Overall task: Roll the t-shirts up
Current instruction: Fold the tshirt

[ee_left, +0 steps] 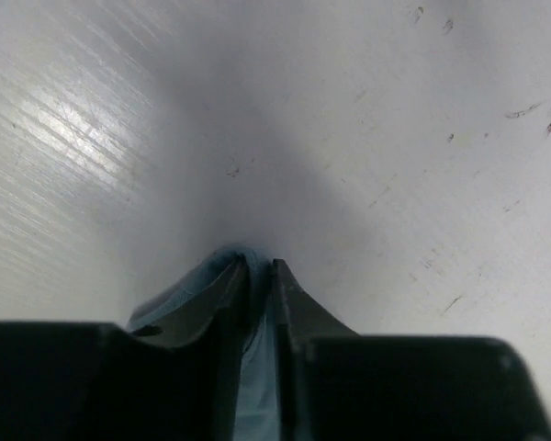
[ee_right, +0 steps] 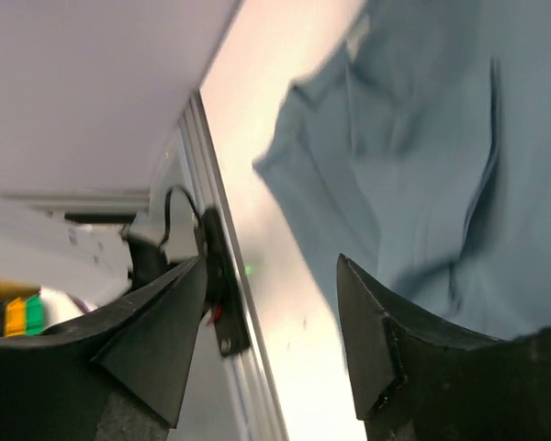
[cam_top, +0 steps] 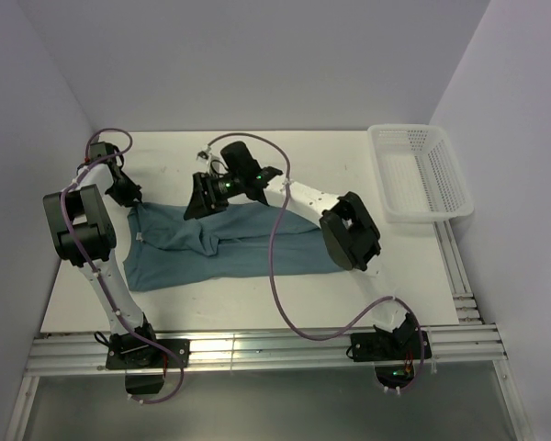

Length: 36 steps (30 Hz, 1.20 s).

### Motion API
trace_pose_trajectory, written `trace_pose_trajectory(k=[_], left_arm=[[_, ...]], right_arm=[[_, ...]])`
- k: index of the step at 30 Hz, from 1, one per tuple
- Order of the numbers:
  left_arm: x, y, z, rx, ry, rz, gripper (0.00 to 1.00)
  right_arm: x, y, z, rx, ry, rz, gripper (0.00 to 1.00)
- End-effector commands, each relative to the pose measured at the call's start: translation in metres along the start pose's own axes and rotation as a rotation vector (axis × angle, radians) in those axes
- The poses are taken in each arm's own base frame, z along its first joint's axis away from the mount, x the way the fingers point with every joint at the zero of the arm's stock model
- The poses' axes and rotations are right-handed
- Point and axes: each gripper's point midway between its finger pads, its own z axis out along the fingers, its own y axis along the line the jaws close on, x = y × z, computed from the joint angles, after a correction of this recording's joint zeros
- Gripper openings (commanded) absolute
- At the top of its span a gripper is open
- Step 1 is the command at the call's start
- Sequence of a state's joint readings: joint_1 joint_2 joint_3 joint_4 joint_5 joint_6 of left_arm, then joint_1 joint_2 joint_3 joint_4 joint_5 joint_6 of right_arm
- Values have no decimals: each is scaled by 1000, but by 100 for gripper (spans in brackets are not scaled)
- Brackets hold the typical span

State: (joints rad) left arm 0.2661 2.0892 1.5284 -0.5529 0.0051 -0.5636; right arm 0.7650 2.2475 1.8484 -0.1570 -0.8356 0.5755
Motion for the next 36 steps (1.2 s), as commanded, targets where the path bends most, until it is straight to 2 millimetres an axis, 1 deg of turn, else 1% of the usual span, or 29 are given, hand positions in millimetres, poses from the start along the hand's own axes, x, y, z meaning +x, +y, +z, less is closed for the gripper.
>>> trace_pose_trajectory(k=[1,2,4,5,6,7,9,10,11,13,15,16,18,19,21,22,24,25,27,28,29,30,31,32,36], left_arm=[[-16,-4,-18,16,-66,9,27],[-16,-4,-20,13,-64,10,34],[-19,-5,-30,13,-76,12,42],[-18,-4,-33,8,-73,13,49],[-19,-3,-37,7,-79,12,56],[-22,-5,-45,15,-89,13,58],[-23,-4,-54,20,-92,3,63],[-25,-7,-63,33,-104,3,64],[-25,-8,-67,37,-108,-2,69],[-28,-9,-80,40,-121,-6,71],[-29,-14,-88,68,-124,-11,72],[-28,-21,-93,103,-120,-10,72],[-15,-35,-94,185,-69,-23,70],[-10,-40,-91,204,-54,-25,70],[7,-59,-88,257,-8,-14,68],[15,-65,-81,269,13,-12,66],[34,-83,-76,316,65,-6,61],[43,-87,-68,321,92,-6,59],[53,-95,-65,354,129,-20,54],[60,-96,-58,356,153,-24,51],[62,-99,-56,367,161,-31,45],[65,-100,-54,368,175,-35,42],[68,-99,-50,360,185,-37,39],[70,-98,-48,355,188,-41,36],[81,-89,-40,327,215,-47,33]], right_arm=[[-20,-26,17,39,-34,10,66],[-24,-31,19,52,-41,11,67],[-26,-37,24,61,-34,19,67],[-27,-42,30,63,-34,21,67],[-28,-46,31,68,-37,24,67],[-28,-47,32,69,-41,25,67],[-25,-57,35,92,-43,36,66],[-22,-60,36,98,-41,39,66],[-23,-61,36,100,-45,38,66],[-21,-66,37,112,-46,42,66],[-22,-67,37,112,-48,42,66],[-22,-67,37,112,-48,42,66],[-19,-69,38,115,-45,49,65],[-19,-71,38,120,-49,47,65],[-19,-71,38,116,-48,49,63],[-18,-72,40,116,-44,51,58],[-17,-73,40,108,-36,59,52],[-18,-73,41,103,-37,60,48],[-16,-73,42,94,-32,72,44],[-16,-71,42,85,-37,69,40],[-16,-70,42,83,-38,71,38],[-16,-70,42,82,-39,76,37],[-17,-69,42,78,-42,73,33],[-19,-67,42,75,-43,70,31],[-20,-64,43,63,-41,72,27]])
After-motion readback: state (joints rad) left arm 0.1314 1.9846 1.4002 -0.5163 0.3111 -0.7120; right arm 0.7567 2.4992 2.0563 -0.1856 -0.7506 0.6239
